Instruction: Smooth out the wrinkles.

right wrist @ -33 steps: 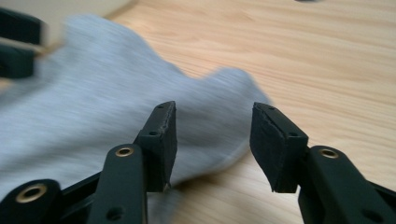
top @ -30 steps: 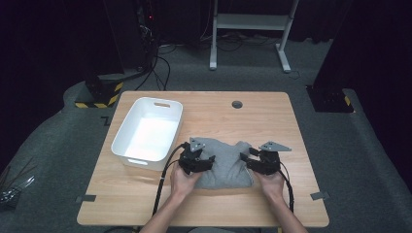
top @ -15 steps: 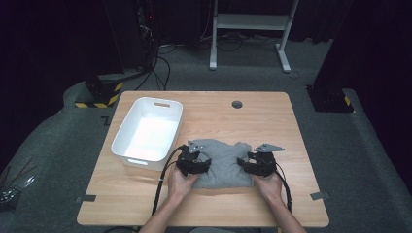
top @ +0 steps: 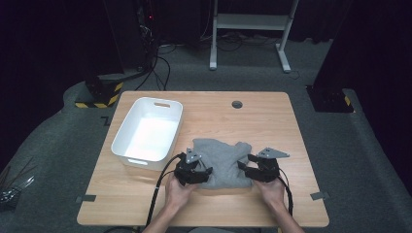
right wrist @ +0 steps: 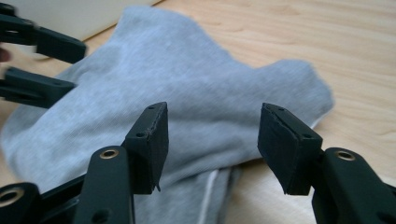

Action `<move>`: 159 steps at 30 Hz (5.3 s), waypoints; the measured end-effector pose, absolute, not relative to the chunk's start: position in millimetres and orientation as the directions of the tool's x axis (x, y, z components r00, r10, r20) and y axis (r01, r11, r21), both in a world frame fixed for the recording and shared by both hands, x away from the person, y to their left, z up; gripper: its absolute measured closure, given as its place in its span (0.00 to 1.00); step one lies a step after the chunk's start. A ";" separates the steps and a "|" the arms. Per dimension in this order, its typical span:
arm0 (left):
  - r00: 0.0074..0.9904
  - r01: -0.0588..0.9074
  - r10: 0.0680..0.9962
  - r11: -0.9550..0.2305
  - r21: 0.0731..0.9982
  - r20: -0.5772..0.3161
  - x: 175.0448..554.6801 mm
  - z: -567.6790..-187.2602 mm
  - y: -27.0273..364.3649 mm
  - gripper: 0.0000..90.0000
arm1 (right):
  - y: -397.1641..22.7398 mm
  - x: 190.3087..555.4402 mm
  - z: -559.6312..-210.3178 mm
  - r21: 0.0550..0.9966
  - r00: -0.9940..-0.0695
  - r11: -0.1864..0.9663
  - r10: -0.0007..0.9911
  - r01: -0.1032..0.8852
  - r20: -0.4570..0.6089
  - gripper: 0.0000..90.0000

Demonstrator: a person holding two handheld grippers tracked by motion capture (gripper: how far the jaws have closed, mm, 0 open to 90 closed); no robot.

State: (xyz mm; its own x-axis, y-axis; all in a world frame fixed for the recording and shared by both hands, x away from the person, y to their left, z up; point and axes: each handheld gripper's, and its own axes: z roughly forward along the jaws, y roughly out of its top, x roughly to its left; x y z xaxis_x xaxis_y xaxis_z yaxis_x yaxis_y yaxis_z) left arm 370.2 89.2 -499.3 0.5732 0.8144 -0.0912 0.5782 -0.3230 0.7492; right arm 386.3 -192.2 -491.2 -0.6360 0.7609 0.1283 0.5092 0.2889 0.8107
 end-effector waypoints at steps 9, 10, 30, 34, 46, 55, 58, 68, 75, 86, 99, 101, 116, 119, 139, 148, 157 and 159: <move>0.575 0.585 0.815 -0.354 0.730 -0.066 368.4 -507.8 96.2 0.36 | -193.4 385.5 -514.3 0.774 -0.627 0.306 0.765 0.554 0.147 0.47; 0.574 0.585 0.816 -0.352 0.731 -0.066 368.2 -507.6 96.7 0.36 | -194.1 385.4 -514.2 0.774 -0.626 0.303 0.765 0.556 0.151 0.47; 0.543 0.502 0.839 -0.321 0.803 -0.004 347.5 -454.3 132.3 0.37 | -220.7 380.5 -501.7 0.817 -0.582 0.220 0.796 0.533 0.166 0.47; 0.529 0.489 0.849 -0.313 0.814 0.009 347.6 -446.0 139.9 0.37 | -228.2 383.1 -504.6 0.809 -0.556 0.236 0.821 0.539 0.132 0.48; 0.421 0.532 0.907 -0.267 0.804 0.022 368.7 -435.5 174.0 0.36 | -252.0 393.2 -520.8 0.773 -0.440 0.244 0.896 0.585 0.050 0.49; 0.351 0.598 0.936 -0.246 0.763 0.026 387.1 -451.4 184.3 0.37 | -257.4 395.7 -521.2 0.762 -0.414 0.236 0.909 0.604 0.046 0.49; 0.346 0.602 0.937 -0.255 0.757 0.040 389.6 -453.1 184.5 0.40 | -258.1 396.2 -521.3 0.762 -0.415 0.236 0.909 0.604 0.047 0.49; 0.361 0.617 0.930 -0.290 0.732 0.065 390.7 -451.5 183.7 0.63 | -256.7 395.8 -521.3 0.759 -0.418 0.246 0.908 0.603 0.038 0.49; 0.411 0.613 0.911 -0.297 0.732 0.025 392.6 -449.0 183.0 0.80 | -256.3 395.4 -521.3 0.760 -0.419 0.250 0.907 0.600 0.032 0.49; 0.427 0.604 0.904 -0.308 0.735 0.028 387.4 -447.9 179.8 0.87 | -255.9 395.5 -521.4 0.760 -0.423 0.257 0.906 0.598 0.026 0.49; 0.429 0.608 0.903 -0.312 0.730 0.028 374.6 -445.8 173.0 0.91 | -255.4 395.1 -521.4 0.760 -0.422 0.260 0.906 0.595 0.021 0.49; 0.428 0.608 0.904 -0.307 0.733 0.023 371.6 -446.2 170.9 0.92 | -255.0 395.0 -521.3 0.759 -0.421 0.259 0.907 0.597 0.021 0.49; 0.437 0.605 0.899 -0.291 0.741 -0.004 362.7 -446.9 158.6 0.93 | -254.6 394.8 -521.3 0.760 -0.423 0.263 0.906 0.595 0.017 0.49; 0.448 0.600 0.894 -0.293 0.744 -0.009 360.7 -447.3 156.7 0.93 | -254.5 394.8 -521.3 0.759 -0.424 0.264 0.906 0.595 0.017 0.49; 0.461 0.589 0.887 -0.275 0.760 -0.037 362.3 -448.1 146.1 0.93 | -253.7 395.0 -521.5 0.755 -0.426 0.270 0.905 0.597 0.013 0.49; 0.508 0.503 0.859 -0.234 0.832 -0.066 344.4 -433.0 140.9 0.61 | -253.1 394.8 -521.5 0.754 -0.430 0.279 0.903 0.596 0.006 0.49; 0.583 0.546 0.809 -0.328 0.771 -0.068 344.7 -459.5 88.3 0.42 | -250.5 392.6 -521.4 0.757 -0.432 0.297 0.902 0.582 -0.023 0.50; 0.579 0.554 0.813 -0.337 0.761 -0.062 347.6 -466.4 80.2 0.39 | -249.4 392.2 -521.5 0.755 -0.432 0.305 0.901 0.580 -0.032 0.50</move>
